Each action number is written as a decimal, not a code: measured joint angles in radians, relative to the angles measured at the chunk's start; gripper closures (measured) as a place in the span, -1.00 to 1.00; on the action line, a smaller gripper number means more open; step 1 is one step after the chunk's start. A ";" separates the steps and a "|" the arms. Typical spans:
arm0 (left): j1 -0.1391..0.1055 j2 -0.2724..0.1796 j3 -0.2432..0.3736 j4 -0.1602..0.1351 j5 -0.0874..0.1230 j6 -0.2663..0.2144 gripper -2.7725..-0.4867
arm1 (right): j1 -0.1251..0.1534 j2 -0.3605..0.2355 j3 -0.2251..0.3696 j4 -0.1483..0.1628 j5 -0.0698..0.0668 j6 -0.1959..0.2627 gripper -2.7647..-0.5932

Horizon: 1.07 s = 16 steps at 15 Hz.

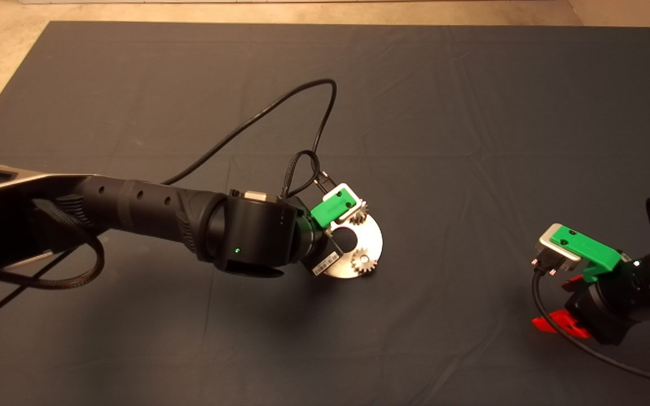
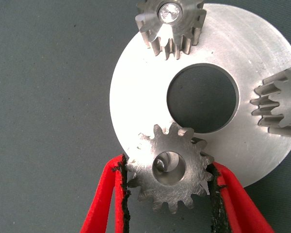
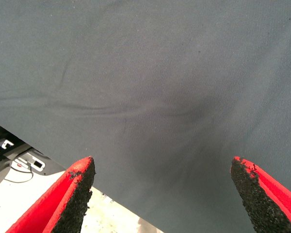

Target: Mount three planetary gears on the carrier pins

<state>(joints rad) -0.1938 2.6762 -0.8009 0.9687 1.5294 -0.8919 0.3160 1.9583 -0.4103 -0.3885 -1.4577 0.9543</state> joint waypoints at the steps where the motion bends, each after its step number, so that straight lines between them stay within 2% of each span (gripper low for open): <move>1: 0.000 -0.005 0.000 0.000 0.000 0.000 0.75 | 0.000 0.000 0.000 0.000 0.000 0.000 -0.35; 16: 0.000 -0.030 0.003 -0.002 -0.014 0.007 0.75 | 0.000 -0.013 0.001 0.000 0.000 -0.004 -0.35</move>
<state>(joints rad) -0.1938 2.6460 -0.7974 0.9670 1.5153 -0.8847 0.3159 1.9449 -0.4094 -0.3881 -1.4572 0.9506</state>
